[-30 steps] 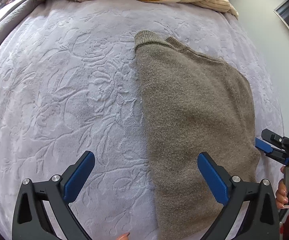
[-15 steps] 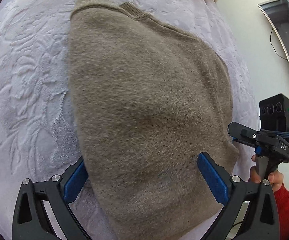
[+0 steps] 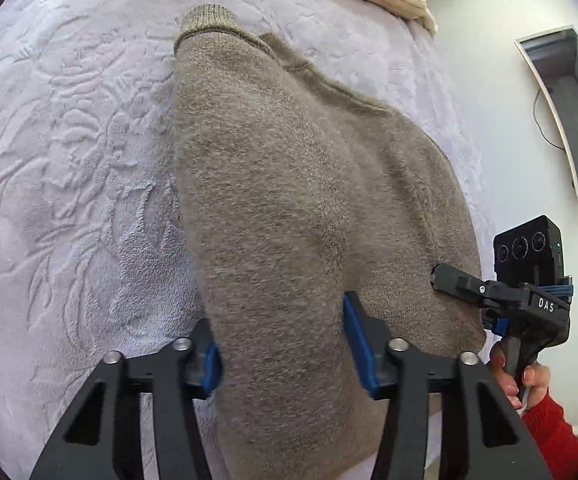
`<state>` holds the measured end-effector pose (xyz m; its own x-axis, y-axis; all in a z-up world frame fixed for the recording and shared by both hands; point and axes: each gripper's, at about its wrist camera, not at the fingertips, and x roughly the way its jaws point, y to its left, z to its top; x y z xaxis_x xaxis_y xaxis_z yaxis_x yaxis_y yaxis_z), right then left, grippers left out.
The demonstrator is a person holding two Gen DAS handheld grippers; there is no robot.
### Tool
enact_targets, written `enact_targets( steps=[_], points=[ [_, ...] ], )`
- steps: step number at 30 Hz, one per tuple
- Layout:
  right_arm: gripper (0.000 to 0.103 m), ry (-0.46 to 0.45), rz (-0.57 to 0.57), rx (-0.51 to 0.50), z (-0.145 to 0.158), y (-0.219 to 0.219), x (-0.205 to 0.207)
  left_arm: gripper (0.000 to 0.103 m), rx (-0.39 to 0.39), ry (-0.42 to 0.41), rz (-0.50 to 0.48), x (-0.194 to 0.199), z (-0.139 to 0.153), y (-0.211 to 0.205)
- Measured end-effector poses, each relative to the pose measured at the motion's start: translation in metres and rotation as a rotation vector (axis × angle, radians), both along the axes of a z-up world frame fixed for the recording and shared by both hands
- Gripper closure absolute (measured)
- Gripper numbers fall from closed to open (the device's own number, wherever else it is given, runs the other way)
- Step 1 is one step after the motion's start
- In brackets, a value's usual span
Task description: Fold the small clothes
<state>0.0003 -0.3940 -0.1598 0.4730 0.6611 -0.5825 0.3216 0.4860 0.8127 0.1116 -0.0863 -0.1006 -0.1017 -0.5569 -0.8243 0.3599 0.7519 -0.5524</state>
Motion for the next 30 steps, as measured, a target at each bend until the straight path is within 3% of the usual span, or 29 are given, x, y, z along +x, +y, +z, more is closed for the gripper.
enact_targets(
  steps=[10, 14, 24, 30],
  points=[
    [0.073, -0.075, -0.036, 0.117, 0.047, 0.031, -0.020, 0.056, -0.075, -0.011, -0.006, -0.017, 0.051, 0.037],
    [0.073, -0.090, -0.026, 0.115, 0.066, 0.054, -0.028, 0.056, -0.086, -0.032, -0.001, -0.033, 0.073, 0.060],
    [0.073, -0.077, 0.017, 0.152, 0.084, 0.129, -0.046, 0.056, -0.033, -0.074, 0.006, -0.073, 0.111, 0.131],
    [0.073, -0.060, 0.087, 0.164, 0.082, 0.186, -0.053, 0.056, 0.025, -0.095, 0.028, -0.100, 0.118, 0.180]
  ],
)
